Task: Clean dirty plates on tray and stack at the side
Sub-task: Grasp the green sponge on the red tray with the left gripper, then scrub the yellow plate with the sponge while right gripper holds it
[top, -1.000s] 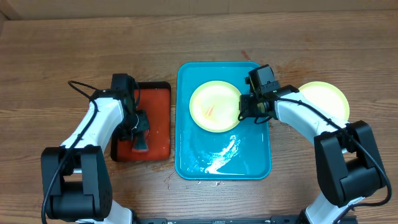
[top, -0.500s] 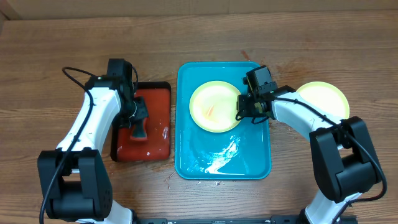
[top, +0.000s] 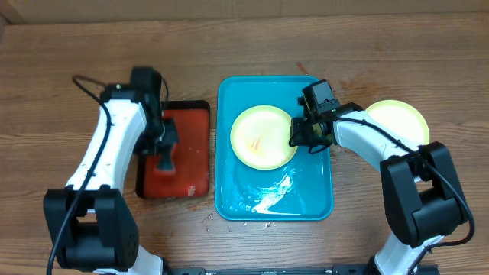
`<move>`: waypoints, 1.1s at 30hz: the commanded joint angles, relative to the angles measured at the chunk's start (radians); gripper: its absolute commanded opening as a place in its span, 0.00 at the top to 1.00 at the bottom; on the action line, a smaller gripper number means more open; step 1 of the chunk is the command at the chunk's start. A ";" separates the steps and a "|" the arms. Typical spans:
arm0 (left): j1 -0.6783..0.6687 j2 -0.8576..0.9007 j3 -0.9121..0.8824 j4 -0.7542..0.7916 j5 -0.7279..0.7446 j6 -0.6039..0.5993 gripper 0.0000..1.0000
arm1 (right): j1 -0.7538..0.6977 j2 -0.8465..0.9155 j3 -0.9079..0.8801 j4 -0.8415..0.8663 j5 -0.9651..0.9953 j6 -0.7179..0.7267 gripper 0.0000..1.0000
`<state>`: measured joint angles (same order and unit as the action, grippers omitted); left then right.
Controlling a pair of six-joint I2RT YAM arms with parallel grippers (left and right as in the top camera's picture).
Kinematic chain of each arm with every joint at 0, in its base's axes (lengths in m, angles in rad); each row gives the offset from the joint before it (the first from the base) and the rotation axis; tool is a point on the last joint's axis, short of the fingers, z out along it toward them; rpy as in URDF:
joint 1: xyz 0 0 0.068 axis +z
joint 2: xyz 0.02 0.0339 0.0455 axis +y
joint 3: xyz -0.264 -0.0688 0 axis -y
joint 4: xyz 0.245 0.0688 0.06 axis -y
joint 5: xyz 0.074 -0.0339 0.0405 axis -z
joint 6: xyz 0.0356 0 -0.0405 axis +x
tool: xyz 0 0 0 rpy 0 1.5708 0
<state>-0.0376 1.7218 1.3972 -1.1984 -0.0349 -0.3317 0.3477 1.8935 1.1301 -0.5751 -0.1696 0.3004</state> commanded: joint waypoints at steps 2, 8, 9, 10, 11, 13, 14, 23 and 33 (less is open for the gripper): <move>-0.062 -0.044 0.122 -0.034 -0.069 0.010 0.96 | 0.006 0.014 -0.023 -0.035 0.026 0.007 0.96; -0.081 -0.019 0.030 0.037 -0.136 -0.048 0.96 | 0.006 0.014 -0.023 -0.035 0.026 0.006 0.96; -0.081 -0.014 -0.002 0.063 -0.136 -0.060 0.96 | 0.006 0.014 -0.023 -0.035 0.026 0.006 0.96; -0.081 -0.008 -0.041 0.099 -0.136 -0.066 0.96 | 0.006 0.014 -0.023 -0.035 0.026 0.006 0.96; -0.081 -0.005 -0.071 0.128 -0.131 -0.066 0.96 | 0.006 0.014 -0.023 -0.035 0.026 0.006 0.96; -0.081 0.009 -0.193 0.250 -0.106 -0.066 0.95 | 0.006 0.014 -0.023 -0.035 0.026 0.006 0.96; -0.081 0.013 -0.232 0.293 -0.085 -0.065 0.96 | 0.006 0.014 -0.023 -0.035 0.025 0.006 0.96; -0.081 0.023 -0.318 0.390 -0.050 -0.030 0.96 | 0.006 0.014 -0.023 -0.039 0.025 0.011 0.96; -0.098 0.016 0.114 0.025 -0.037 -0.043 0.96 | 0.006 0.014 -0.023 -0.042 0.025 0.011 0.96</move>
<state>-0.1204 1.7515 1.3636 -1.1236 -0.0906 -0.3817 0.3477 1.8915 1.1332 -0.5976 -0.1783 0.3141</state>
